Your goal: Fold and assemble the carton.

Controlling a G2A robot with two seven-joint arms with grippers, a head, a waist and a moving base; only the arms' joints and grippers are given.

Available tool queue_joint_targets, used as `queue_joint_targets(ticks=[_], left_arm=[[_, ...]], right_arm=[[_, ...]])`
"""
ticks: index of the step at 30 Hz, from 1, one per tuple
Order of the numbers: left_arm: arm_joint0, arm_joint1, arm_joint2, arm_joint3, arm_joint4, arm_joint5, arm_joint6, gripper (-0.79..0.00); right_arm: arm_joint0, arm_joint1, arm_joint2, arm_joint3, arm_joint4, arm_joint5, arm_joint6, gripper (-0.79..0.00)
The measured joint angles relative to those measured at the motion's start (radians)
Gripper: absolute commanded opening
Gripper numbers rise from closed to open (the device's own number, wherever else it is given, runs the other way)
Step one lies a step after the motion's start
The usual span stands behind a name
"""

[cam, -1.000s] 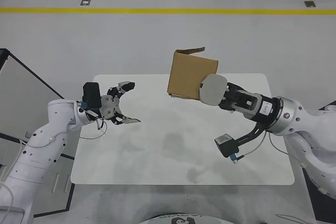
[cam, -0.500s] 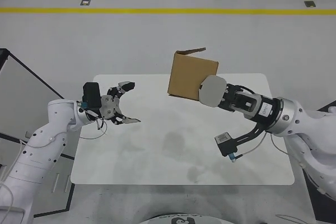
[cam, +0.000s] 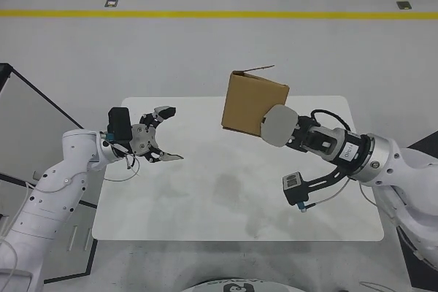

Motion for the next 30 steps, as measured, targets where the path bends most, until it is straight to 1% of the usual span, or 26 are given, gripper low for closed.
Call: queue_joint_targets(ticks=[6, 9, 13, 16, 25, 30], left_arm=[[0.0, 0.0, 0.0, 0.0, 0.0, 0.0, 0.0, 0.0], [0.0, 0.0, 0.0, 0.0, 0.0, 0.0, 0.0, 0.0], [0.0, 0.0, 0.0, 0.0, 0.0, 0.0, 0.0, 0.0], [0.0, 0.0, 0.0, 0.0, 0.0, 0.0, 0.0, 0.0], [0.0, 0.0, 0.0, 0.0, 0.0, 0.0, 0.0, 0.0], [0.0, 0.0, 0.0, 0.0, 0.0, 0.0, 0.0, 0.0]], right_arm=[[-0.025, -0.005, 0.016, 0.003, 0.041, -0.004, -0.006, -0.785], [-0.037, -0.008, 0.019, 0.021, 0.116, -0.033, -0.022, -0.785], [-0.044, -0.014, 0.023, 0.065, 0.269, -0.091, -0.04, -0.785], [-0.041, -0.017, 0.03, 0.085, 0.337, -0.117, -0.051, -0.785], [-0.053, -0.026, 0.039, 0.125, 0.458, -0.163, -0.057, -0.785], [-0.073, -0.032, 0.047, 0.134, 0.528, -0.161, -0.055, -0.785]])
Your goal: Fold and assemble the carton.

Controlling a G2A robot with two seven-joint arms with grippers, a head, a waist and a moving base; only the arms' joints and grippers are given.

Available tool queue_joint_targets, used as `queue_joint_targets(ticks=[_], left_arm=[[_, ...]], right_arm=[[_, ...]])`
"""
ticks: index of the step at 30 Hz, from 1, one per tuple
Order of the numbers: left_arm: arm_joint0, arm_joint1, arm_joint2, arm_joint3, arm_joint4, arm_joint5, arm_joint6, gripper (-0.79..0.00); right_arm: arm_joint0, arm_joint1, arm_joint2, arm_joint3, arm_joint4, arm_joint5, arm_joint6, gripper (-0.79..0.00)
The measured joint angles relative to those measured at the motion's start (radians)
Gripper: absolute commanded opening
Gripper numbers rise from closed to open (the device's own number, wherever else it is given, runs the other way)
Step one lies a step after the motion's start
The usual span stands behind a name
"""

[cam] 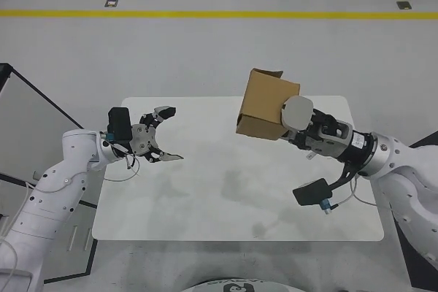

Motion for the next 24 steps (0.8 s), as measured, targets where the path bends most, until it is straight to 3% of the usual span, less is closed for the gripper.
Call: queue_joint_targets(ticks=[24], left_arm=[[0.0, 0.0, 0.0, 0.0, 0.0, 0.0, 0.0, 0.0]], right_arm=[[-0.048, -0.016, 0.008, 0.025, 0.158, -0.011, -0.014, -0.785]])
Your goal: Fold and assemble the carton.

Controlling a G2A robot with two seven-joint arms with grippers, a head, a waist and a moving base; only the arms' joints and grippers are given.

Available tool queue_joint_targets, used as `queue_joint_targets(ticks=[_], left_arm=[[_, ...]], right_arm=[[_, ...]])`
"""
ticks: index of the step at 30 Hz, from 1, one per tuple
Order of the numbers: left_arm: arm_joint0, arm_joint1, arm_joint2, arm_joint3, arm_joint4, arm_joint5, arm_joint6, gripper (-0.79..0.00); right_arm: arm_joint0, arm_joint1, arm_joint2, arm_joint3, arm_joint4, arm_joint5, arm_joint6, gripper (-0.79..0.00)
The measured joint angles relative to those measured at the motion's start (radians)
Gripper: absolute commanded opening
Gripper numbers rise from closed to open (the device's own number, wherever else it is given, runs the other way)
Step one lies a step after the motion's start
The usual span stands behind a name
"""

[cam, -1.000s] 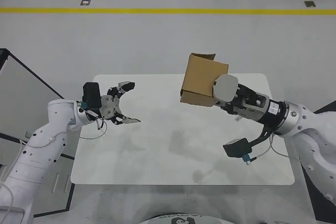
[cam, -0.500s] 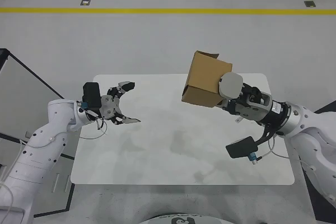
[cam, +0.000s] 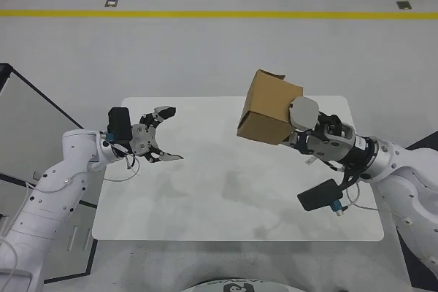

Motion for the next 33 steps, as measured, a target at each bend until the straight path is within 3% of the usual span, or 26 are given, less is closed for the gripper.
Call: queue_joint_targets(ticks=[11, 21, 33], left_arm=[[0.0, 0.0, 0.0, 0.0, 0.0, 0.0, 0.0, 0.0], [0.0, 0.0, 0.0, 0.0, 0.0, 0.0, 0.0, 0.0], [0.0, 0.0, 0.0, 0.0, 0.0, 0.0, 0.0, 0.0]], right_arm=[[-0.035, -0.02, -0.012, 0.073, 0.364, -0.087, -0.02, -0.785], [-0.038, -0.021, -0.015, 0.076, 0.37, -0.091, -0.013, -0.785], [0.023, -0.045, -0.101, 0.2, 0.869, -0.409, 0.06, -0.785]])
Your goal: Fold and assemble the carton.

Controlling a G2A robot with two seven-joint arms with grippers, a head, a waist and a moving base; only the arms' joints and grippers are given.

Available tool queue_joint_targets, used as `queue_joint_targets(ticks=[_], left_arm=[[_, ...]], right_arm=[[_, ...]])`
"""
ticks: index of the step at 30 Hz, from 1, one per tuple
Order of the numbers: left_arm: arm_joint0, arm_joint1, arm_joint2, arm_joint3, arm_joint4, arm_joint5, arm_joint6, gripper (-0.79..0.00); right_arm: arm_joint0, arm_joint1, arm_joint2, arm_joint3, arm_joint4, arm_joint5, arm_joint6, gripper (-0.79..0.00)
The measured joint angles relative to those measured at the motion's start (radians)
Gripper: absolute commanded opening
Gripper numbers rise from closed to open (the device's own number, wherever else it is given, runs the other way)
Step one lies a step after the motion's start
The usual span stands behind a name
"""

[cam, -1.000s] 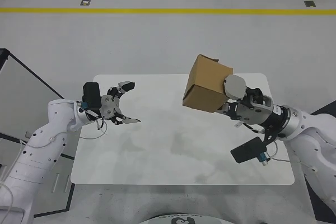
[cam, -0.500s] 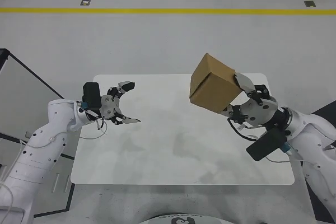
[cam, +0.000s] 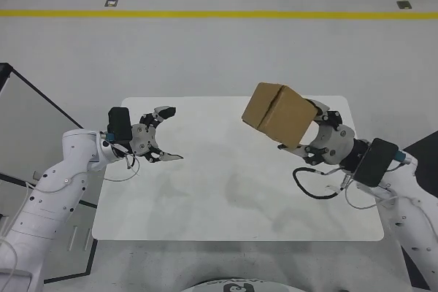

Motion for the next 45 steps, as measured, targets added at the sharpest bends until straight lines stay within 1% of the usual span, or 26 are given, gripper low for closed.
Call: queue_joint_targets(ticks=[4, 11, 16, 19, 24, 32, 33, 37, 38, 41, 45], left_arm=[[0.0, 0.0, 0.0, 0.0, 0.0, 0.0, 0.0, 0.0], [0.0, 0.0, 0.0, 0.0, 0.0, 0.0, 0.0, 0.0], [0.0, 0.0, 0.0, 0.0, 0.0, 0.0, 0.0, 0.0], [0.0, 0.0, 0.0, 0.0, 0.0, 0.0, 0.0, 0.0], [0.0, 0.0, 0.0, 0.0, 0.0, 0.0, 0.0, 0.0], [0.0, 0.0, 0.0, 0.0, 0.0, 0.0, 0.0, 0.0], [0.0, 0.0, 0.0, 0.0, 0.0, 0.0, 0.0, 0.0], [0.0, 0.0, 0.0, 0.0, 0.0, 0.0, 0.0, 0.0], [0.0, 0.0, 0.0, 0.0, 0.0, 0.0, 0.0, 0.0], [0.0, 0.0, 0.0, 0.0, 0.0, 0.0, 0.0, 0.0], [0.0, 0.0, 0.0, 0.0, 0.0, 0.0, 0.0, 0.0]], right_arm=[[0.024, -0.005, -0.015, 0.015, 0.079, -0.064, 0.043, -0.785], [0.022, -0.005, -0.018, 0.014, 0.084, -0.062, 0.046, -0.785], [0.02, -0.014, -0.041, 0.033, 0.228, -0.097, 0.107, -0.785], [0.023, -0.021, -0.057, 0.037, 0.3, -0.099, 0.133, -0.785], [0.028, -0.031, -0.074, 0.039, 0.352, -0.108, 0.142, -0.785], [0.028, -0.032, -0.074, 0.039, 0.354, -0.108, 0.142, -0.785], [0.027, -0.032, -0.075, 0.04, 0.346, -0.104, 0.151, -0.785], [0.017, -0.033, -0.08, 0.048, 0.3, -0.088, 0.269, -0.785], [0.014, -0.034, -0.08, 0.05, 0.298, -0.087, 0.282, -0.785], [0.004, -0.036, -0.083, 0.058, 0.284, -0.086, 0.307, -0.785], [-0.009, -0.041, -0.091, 0.074, 0.266, -0.09, 0.303, -0.785]])
